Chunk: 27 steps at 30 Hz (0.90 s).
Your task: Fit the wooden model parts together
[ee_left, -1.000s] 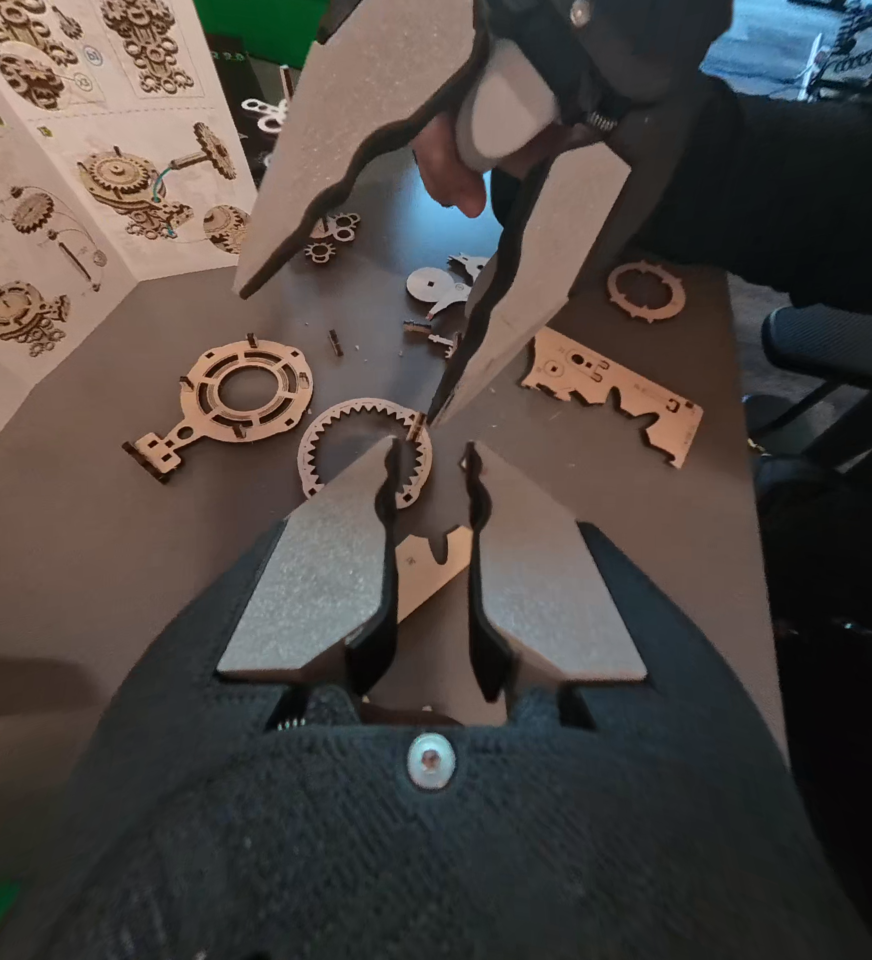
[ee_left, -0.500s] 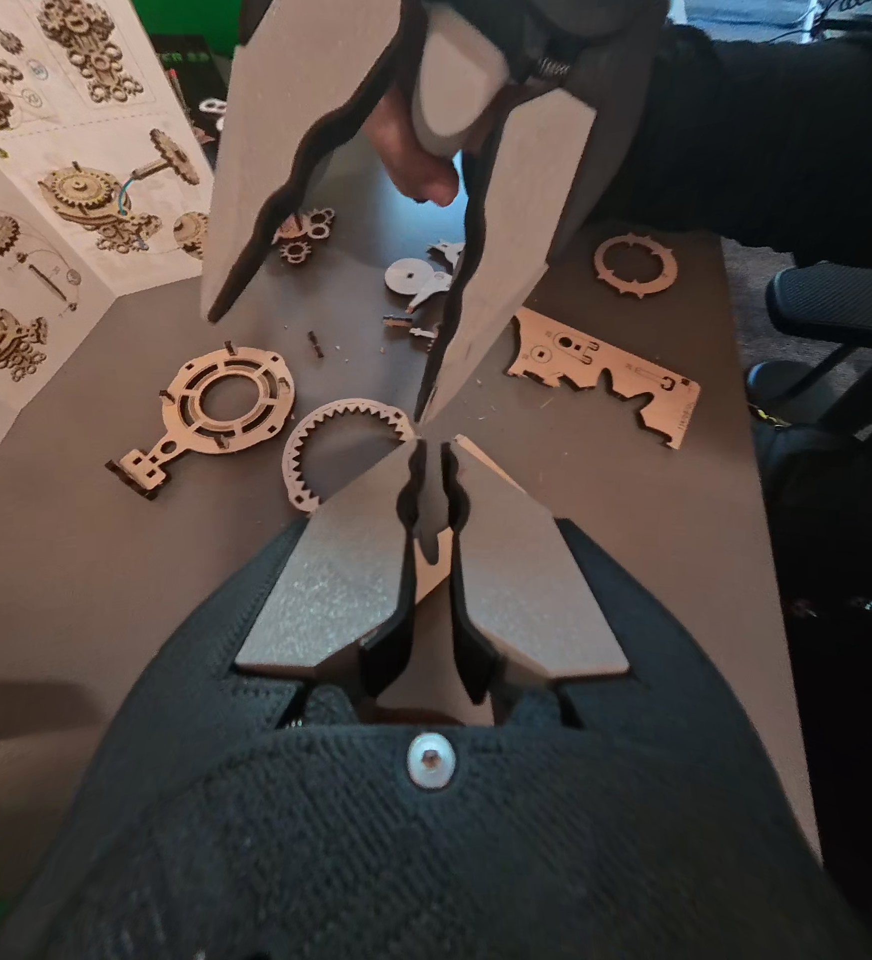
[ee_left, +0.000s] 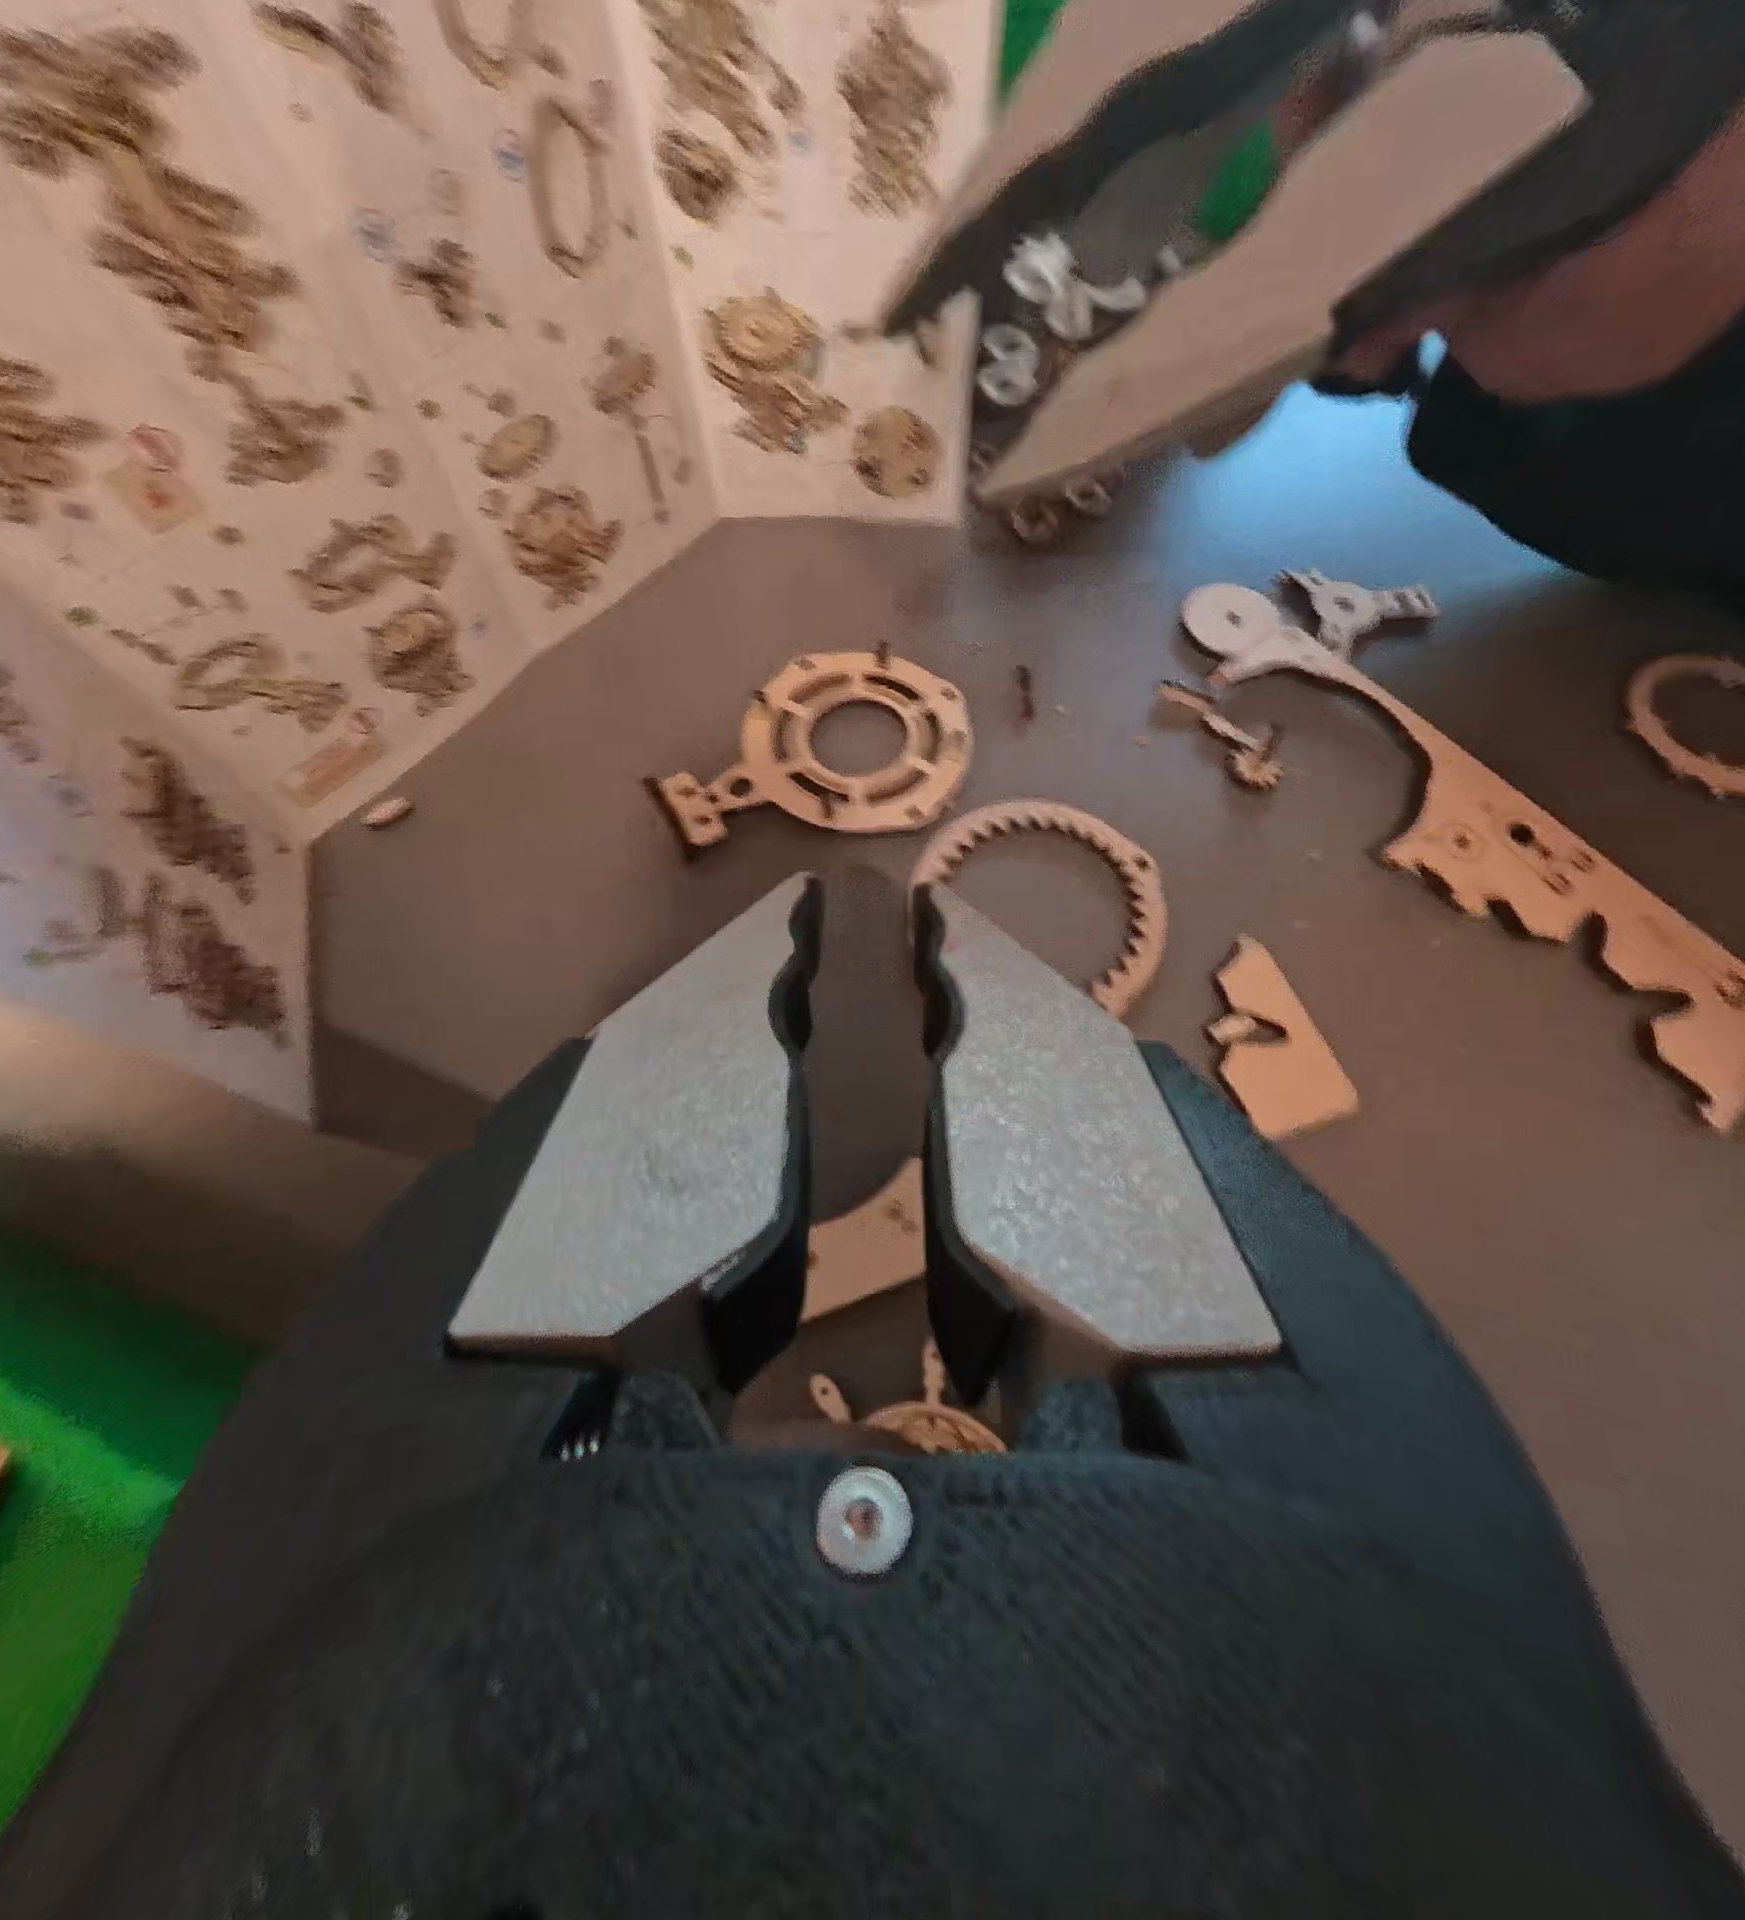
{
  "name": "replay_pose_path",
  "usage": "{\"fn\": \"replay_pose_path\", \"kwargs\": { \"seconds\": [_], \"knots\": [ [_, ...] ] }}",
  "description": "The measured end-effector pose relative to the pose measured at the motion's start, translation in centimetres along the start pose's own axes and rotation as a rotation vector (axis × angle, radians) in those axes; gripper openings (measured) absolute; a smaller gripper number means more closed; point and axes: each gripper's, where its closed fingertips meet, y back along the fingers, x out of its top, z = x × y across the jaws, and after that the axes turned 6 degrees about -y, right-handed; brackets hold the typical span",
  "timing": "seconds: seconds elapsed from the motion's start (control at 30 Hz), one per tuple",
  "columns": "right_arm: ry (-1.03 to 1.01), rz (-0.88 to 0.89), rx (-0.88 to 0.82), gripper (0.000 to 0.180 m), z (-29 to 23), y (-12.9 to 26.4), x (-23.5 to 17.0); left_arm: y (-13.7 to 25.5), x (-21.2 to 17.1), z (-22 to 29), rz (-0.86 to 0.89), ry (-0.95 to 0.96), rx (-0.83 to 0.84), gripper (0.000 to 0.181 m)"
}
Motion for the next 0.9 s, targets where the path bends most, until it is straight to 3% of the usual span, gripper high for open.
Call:
{"fn": "replay_pose_path", "kwargs": {
  "seconds": [0.03, 0.2, 0.47, 0.63, 0.8, 0.9],
  "knots": [
    [-0.028, 0.009, -0.01, 0.036, 0.5, 0.2, 0.1, 0.4, 0.8, -0.9, 0.044, 0.012, 0.049, 0.013],
    [-0.158, 0.12, 0.009, 0.037, 1.9, 2.0, 1.8, 3.2, 3.8, -3.9, 0.247, 0.068, 0.204, 0.01],
    [-0.217, 0.292, 0.045, 0.044, 3.2, 5.7, 4.1, 3.2, 4.1, -3.6, 0.26, 0.045, 0.207, 0.013],
    [-0.234, 0.305, 0.07, 0.048, 2.2, 9.4, 3.1, 3.0, 4.0, -3.7, 0.263, 0.046, 0.205, 0.012],
    [-0.199, 0.076, 0.143, 0.049, -3.4, 14.2, -3.4, 2.9, 4.0, -3.7, 0.266, 0.061, 0.197, 0.012],
    [-0.206, -0.059, 0.044, 0.048, -4.8, 17.6, -8.8, 2.9, 4.1, -3.5, 0.269, 0.051, 0.2, 0.011]
  ]
}}
